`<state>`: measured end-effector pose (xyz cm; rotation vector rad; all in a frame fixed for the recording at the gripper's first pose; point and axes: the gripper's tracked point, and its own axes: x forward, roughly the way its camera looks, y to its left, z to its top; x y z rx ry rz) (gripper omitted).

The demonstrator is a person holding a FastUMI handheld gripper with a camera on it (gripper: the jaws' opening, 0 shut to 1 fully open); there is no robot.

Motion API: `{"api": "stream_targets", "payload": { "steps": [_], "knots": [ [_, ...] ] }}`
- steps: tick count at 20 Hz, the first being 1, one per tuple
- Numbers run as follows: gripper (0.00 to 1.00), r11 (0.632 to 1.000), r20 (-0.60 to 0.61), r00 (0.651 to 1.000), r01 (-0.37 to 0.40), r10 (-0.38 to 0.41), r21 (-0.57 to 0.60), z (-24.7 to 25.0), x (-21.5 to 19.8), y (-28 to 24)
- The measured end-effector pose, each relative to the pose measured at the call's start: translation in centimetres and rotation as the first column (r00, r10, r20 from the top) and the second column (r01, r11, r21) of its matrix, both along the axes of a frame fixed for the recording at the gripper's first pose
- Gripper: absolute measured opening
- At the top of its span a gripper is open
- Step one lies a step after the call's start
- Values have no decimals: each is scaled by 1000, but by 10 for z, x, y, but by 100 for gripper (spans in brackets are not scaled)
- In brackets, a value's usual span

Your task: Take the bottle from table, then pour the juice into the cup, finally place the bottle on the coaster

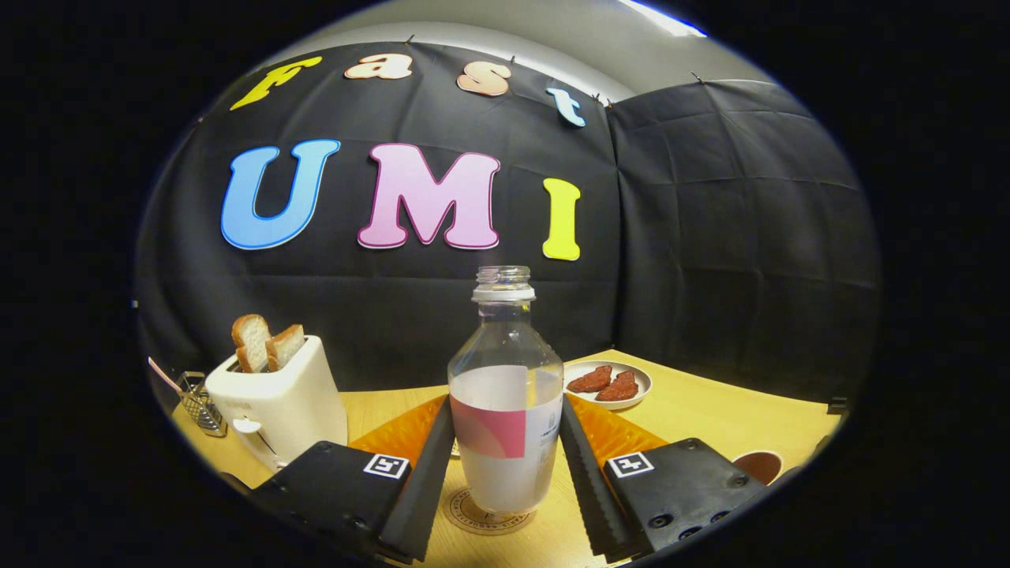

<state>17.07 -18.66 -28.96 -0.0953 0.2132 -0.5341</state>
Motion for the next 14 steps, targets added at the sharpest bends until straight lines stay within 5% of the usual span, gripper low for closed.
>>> {"api": "stream_targets", "payload": {
  "steps": [14],
  "knots": [
    [76, 1000, -39, 999, 22, -23, -8, -48, 9, 8]
  ]
}}
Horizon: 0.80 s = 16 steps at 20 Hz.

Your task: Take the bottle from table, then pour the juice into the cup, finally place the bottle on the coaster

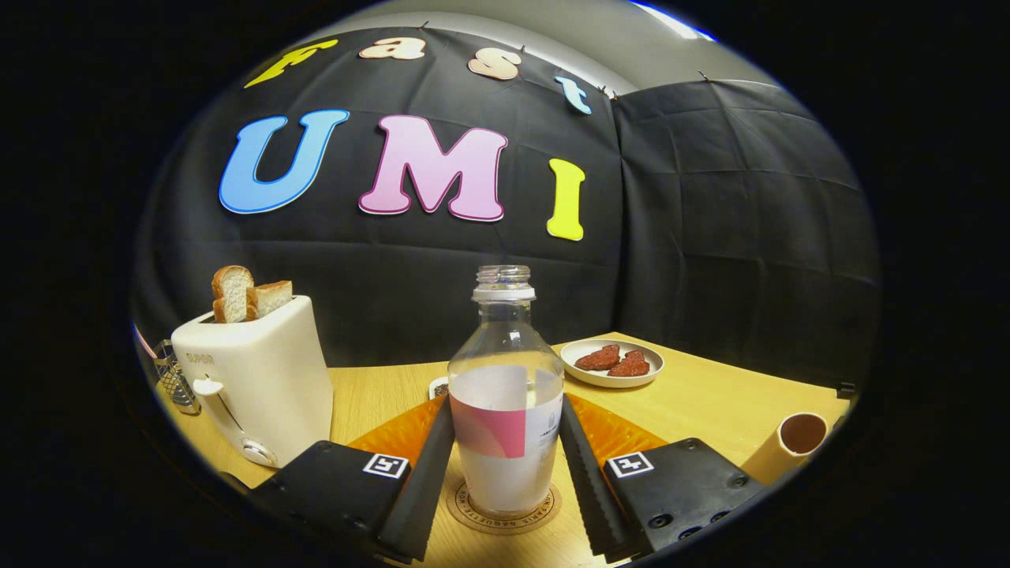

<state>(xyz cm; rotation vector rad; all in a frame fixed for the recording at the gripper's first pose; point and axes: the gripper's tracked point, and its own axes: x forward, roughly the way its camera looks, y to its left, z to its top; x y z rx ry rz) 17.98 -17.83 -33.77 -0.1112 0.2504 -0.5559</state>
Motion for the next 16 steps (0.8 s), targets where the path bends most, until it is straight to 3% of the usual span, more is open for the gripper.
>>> {"api": "stream_targets", "payload": {
  "steps": [12, 15, 16],
  "knots": [
    [79, 999, 0, 1000, 16, -16, 35, -2, -7, 0],
    [99, 999, 4, 1000, 19, -20, 43, 1, -9, 0],
    [99, 999, 2, 1000, 21, -21, 45, 1, -10, 0]
  ]
}}
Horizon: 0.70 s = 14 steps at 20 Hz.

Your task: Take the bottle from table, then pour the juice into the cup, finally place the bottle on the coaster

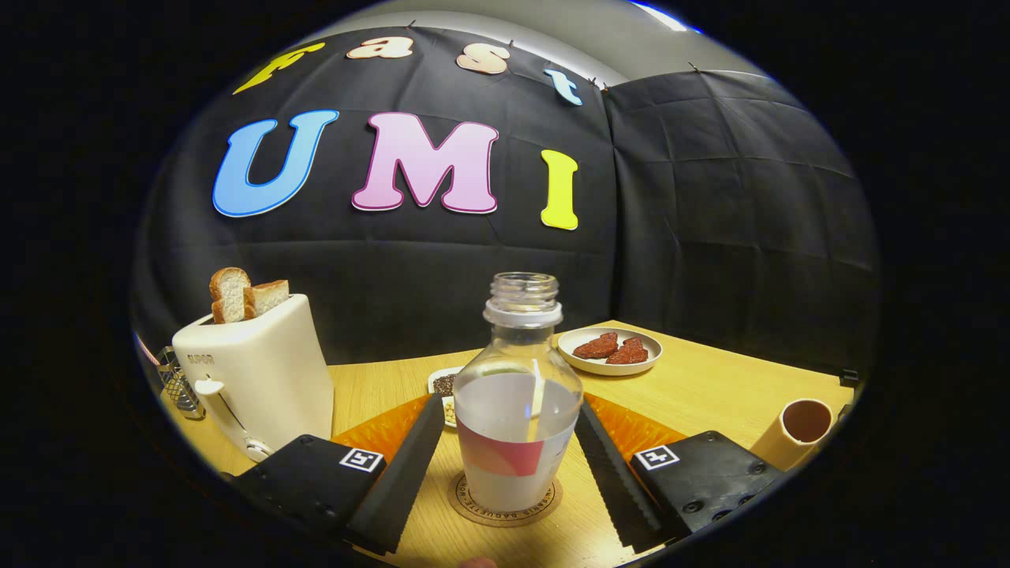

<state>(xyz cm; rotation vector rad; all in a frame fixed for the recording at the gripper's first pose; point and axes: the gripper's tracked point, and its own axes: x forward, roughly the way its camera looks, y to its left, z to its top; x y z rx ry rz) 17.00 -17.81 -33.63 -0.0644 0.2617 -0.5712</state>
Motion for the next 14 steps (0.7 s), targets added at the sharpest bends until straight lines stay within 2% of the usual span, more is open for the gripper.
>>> {"api": "stream_targets", "payload": {
  "steps": [8, 14],
  "knots": [
    [99, 1000, -19, 999, -26, 26, 5, 4, -11, 9],
    [99, 1000, -54, 998, -26, 26, 13, 3, -33, 11]
  ]
}}
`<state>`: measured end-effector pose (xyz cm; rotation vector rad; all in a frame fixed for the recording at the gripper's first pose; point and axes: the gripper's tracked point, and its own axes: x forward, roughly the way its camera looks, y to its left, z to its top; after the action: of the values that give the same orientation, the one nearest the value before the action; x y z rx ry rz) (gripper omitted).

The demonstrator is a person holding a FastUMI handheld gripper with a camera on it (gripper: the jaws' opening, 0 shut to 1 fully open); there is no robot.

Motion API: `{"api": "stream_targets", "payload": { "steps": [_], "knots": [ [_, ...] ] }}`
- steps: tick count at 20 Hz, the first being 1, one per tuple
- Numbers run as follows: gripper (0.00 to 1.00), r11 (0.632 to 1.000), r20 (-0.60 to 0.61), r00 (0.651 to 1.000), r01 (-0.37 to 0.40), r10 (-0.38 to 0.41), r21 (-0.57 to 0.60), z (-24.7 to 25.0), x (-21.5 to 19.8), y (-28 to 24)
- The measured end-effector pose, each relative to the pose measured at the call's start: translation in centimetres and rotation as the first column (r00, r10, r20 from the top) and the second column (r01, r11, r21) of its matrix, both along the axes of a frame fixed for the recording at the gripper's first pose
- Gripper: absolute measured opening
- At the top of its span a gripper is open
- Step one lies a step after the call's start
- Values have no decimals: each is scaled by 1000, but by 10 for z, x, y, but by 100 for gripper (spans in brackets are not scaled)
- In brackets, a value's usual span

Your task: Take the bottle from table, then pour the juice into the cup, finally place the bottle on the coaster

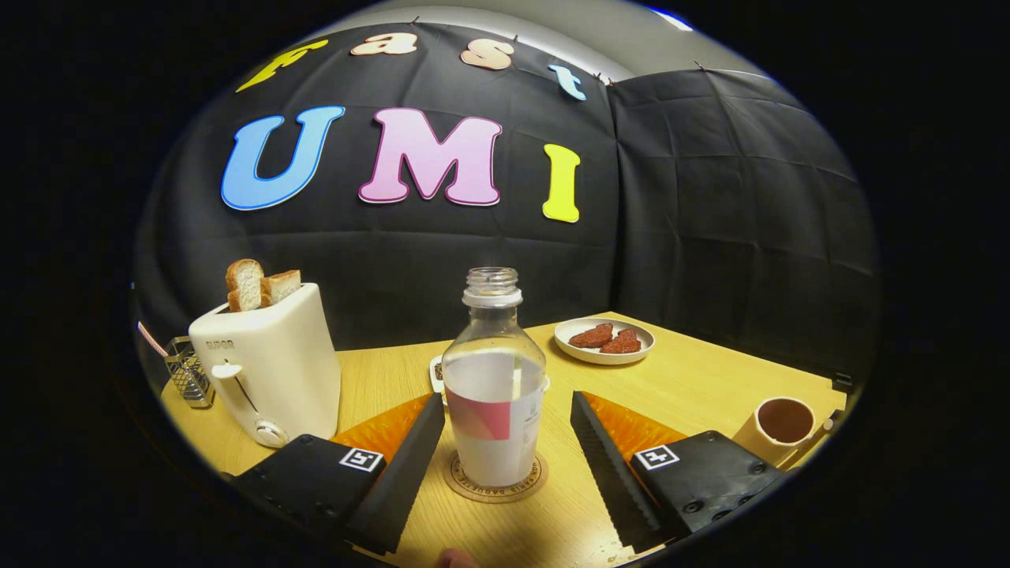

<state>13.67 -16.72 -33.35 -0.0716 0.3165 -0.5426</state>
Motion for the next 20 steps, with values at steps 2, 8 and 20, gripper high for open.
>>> {"api": "stream_targets", "payload": {
  "steps": [2, 8, 20],
  "knots": [
    [99, 1000, -9, 1000, -20, 20, 0, 5, -9, 7],
    [98, 992, -4, 992, -128, 128, -5, 43, -49, 26],
    [97, 920, 19, 920, -391, 392, -36, 154, -134, 60]
  ]
}}
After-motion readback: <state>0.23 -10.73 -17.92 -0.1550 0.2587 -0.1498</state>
